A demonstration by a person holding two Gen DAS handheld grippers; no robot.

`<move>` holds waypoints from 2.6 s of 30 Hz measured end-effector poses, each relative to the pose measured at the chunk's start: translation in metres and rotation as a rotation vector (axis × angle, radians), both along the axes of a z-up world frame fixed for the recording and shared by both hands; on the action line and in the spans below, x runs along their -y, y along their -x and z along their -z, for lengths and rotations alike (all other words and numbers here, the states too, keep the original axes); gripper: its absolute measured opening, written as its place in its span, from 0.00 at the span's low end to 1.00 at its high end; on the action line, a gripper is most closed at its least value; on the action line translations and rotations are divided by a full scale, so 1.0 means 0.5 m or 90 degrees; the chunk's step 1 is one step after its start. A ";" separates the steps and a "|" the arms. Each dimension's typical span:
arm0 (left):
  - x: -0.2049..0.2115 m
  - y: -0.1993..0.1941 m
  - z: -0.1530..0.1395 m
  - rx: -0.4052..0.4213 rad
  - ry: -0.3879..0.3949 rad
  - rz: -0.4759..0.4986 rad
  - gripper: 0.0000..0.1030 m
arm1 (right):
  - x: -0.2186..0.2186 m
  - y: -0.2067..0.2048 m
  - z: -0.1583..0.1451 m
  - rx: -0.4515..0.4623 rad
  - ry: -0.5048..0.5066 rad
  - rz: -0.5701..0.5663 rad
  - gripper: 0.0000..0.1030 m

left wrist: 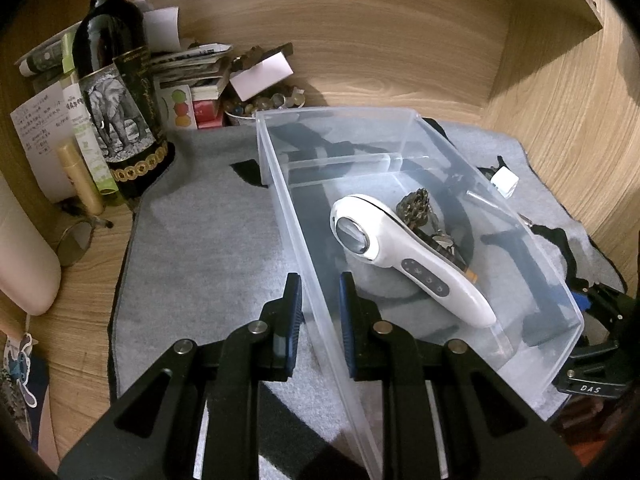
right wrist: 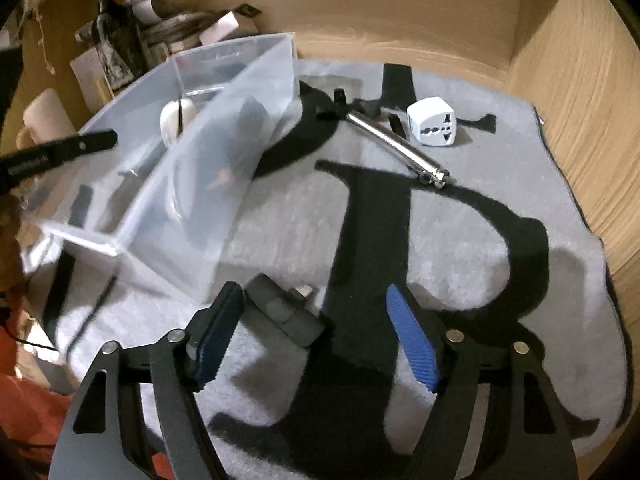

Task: Organize rigid objects
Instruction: 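Move the right gripper back toward the remaining items on the rug, then grasp the silver metal tube on the rug with the right gripper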

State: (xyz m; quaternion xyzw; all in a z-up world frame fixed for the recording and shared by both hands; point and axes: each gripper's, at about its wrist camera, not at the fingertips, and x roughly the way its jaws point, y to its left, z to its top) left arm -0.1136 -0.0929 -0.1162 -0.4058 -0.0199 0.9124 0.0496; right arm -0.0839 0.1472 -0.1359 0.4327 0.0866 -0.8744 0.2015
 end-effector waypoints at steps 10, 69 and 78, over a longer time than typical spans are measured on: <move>0.002 -0.002 0.002 0.000 -0.004 0.003 0.18 | -0.040 0.015 -0.014 0.005 0.026 0.035 0.23; -0.015 -0.003 -0.001 0.003 -0.011 0.004 0.19 | 0.193 0.181 -0.179 -0.123 0.047 -0.147 0.53; -0.016 -0.005 -0.002 0.004 -0.011 0.005 0.19 | 0.124 0.184 -0.212 -0.154 0.054 -0.093 0.58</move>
